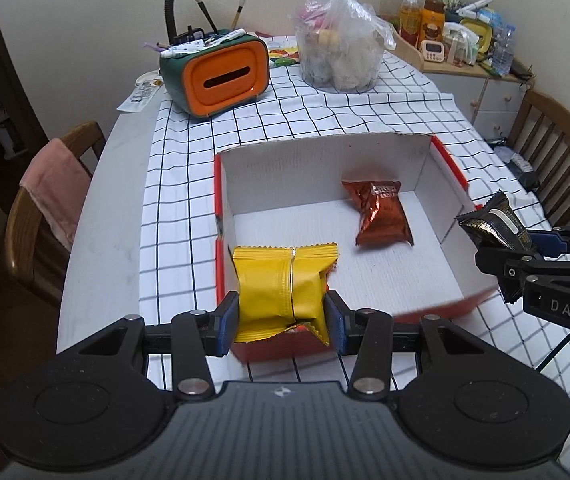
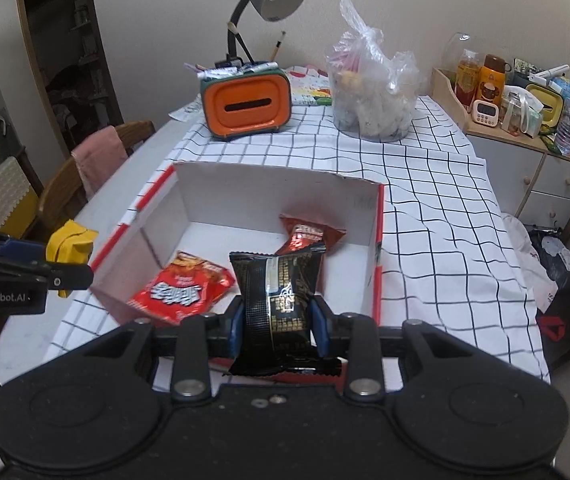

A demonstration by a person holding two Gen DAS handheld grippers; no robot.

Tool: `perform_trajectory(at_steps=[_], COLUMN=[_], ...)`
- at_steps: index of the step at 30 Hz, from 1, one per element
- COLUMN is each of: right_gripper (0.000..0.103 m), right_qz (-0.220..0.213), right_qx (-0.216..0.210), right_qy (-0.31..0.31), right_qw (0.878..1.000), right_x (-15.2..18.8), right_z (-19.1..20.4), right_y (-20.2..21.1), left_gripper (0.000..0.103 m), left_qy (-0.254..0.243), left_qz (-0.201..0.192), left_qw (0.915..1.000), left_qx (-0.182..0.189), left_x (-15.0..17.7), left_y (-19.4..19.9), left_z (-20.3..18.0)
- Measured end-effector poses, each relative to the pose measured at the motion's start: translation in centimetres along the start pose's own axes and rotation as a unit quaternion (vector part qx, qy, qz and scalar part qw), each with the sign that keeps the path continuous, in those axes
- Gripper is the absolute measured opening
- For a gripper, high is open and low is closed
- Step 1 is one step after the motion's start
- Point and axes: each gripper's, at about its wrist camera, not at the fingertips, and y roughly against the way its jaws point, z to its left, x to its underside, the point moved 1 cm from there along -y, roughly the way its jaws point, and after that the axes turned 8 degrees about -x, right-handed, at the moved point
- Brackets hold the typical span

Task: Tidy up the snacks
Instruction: 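Carry the yellow packet with the left tool while the right tool carries the black packet into the box, then open both tools to release the yellow and black packets in the box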

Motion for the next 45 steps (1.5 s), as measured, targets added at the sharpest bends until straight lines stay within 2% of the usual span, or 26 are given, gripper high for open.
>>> perform_trajectory(at_steps=[5, 11, 23, 29, 38, 45], right_gripper=[0.033, 0.033, 0.033, 0.033, 0.033, 0.034], right_qz=[0.019, 0.044, 0.108, 0.120, 0.123, 0.110], right_qx=[0.003, -0.004, -0.011, -0.013, -0.008, -0.014], right_qy=[-0.002, 0.001, 0.036, 0.037, 0.034, 0.024], right_qw=[1.000, 0.999, 0.993, 0.992, 0.992, 0.994], right_x=[-0.9, -1.9, -1.2, -0.8, -0.5, -0.8], right_z=[-1.3, -2.3, -1.6, -1.5, -1.7, -1.5], right_y=[-2.9, -6.2, -11.5, -12.3, -12.3, -11.0], left_gripper=[0.045, 0.045, 0.045, 0.045, 0.046, 0.057], left_qy=[-0.009, -0.006, -0.045, -0.054, -0.052, -0.038], left_qz=[0.014, 0.045, 0.084, 0.101, 0.101, 0.088], left_qw=[0.9996, 0.9987, 0.9950, 0.9928, 0.9932, 0.9953], left_qx=[-0.023, -0.023, -0.031, -0.033, -0.024, -0.015], left_x=[-1.5, -2.6, -2.3, -1.7, -1.3, -1.5], left_y=[-2.9, -6.4, -10.5, -11.7, -11.9, -10.5], left_z=[-1.1, -1.4, -3.5, -4.0, -4.1, -3.3])
